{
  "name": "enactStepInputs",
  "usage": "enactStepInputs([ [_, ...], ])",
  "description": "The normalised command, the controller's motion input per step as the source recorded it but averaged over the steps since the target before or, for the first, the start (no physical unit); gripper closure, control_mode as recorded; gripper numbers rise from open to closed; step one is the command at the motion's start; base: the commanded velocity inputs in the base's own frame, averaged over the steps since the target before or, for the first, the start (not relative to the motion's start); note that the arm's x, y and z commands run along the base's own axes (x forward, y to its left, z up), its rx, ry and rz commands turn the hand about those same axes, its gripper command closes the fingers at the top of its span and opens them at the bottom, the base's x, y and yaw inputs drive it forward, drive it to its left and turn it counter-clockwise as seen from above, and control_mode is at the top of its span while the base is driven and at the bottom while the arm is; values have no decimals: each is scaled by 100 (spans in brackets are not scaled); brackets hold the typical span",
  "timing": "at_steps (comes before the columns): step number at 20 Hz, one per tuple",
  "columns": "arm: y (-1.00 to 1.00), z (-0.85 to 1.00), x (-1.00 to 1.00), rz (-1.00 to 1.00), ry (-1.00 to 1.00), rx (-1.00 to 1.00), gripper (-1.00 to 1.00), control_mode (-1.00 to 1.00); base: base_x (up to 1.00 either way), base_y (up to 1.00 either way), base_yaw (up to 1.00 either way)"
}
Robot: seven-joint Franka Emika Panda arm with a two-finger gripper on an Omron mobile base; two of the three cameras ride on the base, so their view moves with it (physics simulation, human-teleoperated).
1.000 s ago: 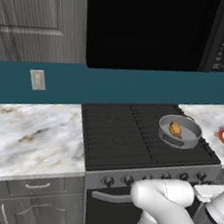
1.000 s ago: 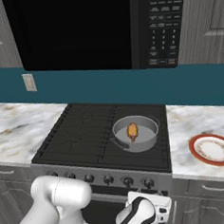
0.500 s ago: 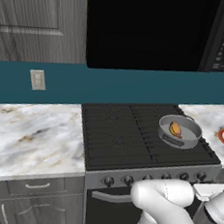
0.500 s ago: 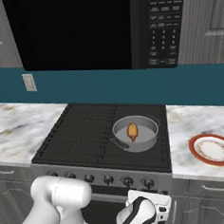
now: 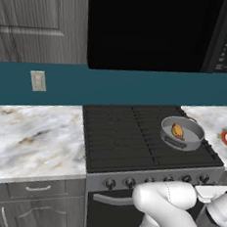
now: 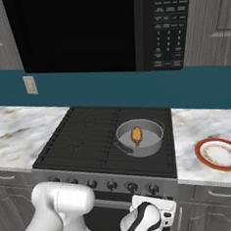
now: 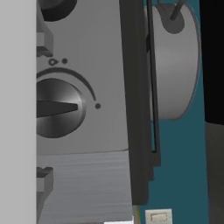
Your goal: Retrieve the frozen meat and place it in the pot on a burner. Then turn the burner on.
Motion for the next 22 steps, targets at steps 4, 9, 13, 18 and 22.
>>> enactStepInputs([
  [4, 0, 0, 9, 0, 0, 0, -100, -100, 0, 0, 0],
  [9, 0, 0, 14, 0, 0, 0, -100, -100, 0, 0, 0],
  [13, 0, 0, 7, 0, 0, 0, -100, -100, 0, 0, 0],
  [18, 0, 0, 2, 0, -1, 0, -100, -100, 0, 0, 0],
  [22, 0, 0, 0, 0, -1, 0, -100, -100, 0, 0, 0],
])
